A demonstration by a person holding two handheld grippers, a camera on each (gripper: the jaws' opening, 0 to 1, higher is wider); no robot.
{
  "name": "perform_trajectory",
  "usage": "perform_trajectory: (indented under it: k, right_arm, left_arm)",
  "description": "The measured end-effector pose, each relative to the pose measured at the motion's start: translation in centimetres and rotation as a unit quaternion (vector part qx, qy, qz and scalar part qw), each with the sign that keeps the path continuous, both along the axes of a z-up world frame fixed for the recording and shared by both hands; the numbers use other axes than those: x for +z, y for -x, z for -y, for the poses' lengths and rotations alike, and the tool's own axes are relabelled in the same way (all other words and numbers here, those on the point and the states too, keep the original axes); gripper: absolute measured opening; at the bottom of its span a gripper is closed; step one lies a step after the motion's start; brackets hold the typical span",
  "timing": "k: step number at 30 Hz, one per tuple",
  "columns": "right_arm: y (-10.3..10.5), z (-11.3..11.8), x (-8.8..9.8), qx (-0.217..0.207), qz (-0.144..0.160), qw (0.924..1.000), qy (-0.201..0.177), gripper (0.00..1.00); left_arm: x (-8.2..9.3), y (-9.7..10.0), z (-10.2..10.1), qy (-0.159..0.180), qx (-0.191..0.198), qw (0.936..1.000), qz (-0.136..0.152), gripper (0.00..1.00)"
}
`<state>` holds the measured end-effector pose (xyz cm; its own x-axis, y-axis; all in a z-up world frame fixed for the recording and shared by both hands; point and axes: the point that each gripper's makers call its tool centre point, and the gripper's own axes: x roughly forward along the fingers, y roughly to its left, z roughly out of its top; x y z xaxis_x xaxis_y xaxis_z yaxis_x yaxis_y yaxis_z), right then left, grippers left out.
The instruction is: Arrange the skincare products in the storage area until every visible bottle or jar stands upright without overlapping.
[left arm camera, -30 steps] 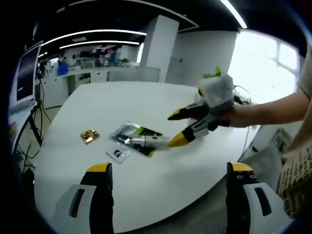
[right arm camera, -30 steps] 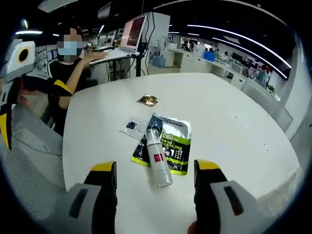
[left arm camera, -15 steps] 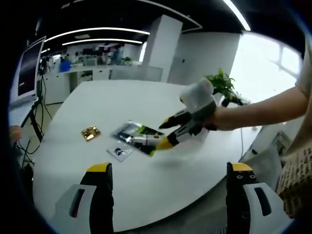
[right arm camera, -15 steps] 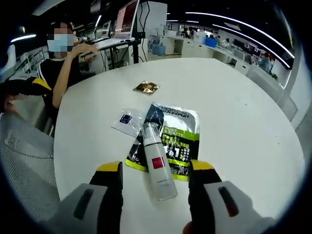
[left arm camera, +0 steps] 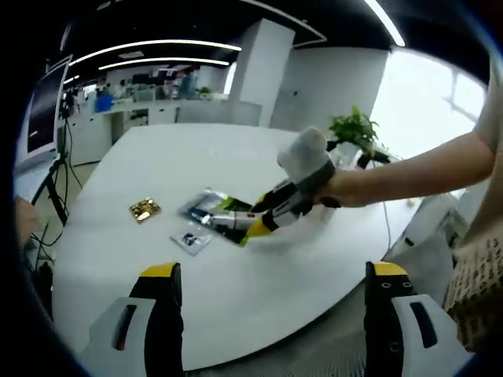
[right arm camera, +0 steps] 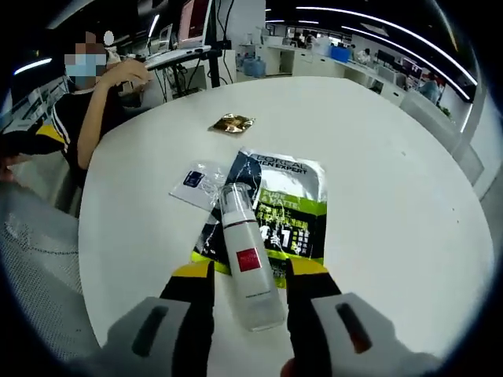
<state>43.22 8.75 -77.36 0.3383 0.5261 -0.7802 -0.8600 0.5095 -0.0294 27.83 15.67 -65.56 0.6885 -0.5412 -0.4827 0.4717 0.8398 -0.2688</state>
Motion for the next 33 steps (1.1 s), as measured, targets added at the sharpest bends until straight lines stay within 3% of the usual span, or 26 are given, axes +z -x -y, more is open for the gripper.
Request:
perform_trajectory:
  k: [6,12,18,33]
  right_arm:
    - [0.2,-0.1,-0.7,0.010,-0.003,0.9999,0.013,0.29]
    - [-0.2,0.1,-0.7,0.030,0.022,0.9987,0.033,0.21]
    - [0.1,0.0,-0.6,0.036,0.025,0.9985,0.033,0.20]
    - [1.8,-0.1,3.1,0.038,0.072,0.9966,-0.016,0.19]
  left_arm:
    - [-0.2,0.1,0.1,-0.003,-0.004,1.0000,-0.004,0.94]
    - [-0.2,0.1,0.1,-0.003,-0.004,1.0000,-0.005,0.94]
    - [-0.3,0.2,0.1,-0.004,-0.005,1.0000,-0.006,0.94]
    - [-0.3,0.3,0.4,0.002,-0.009,0.9998,-0.018,0.94]
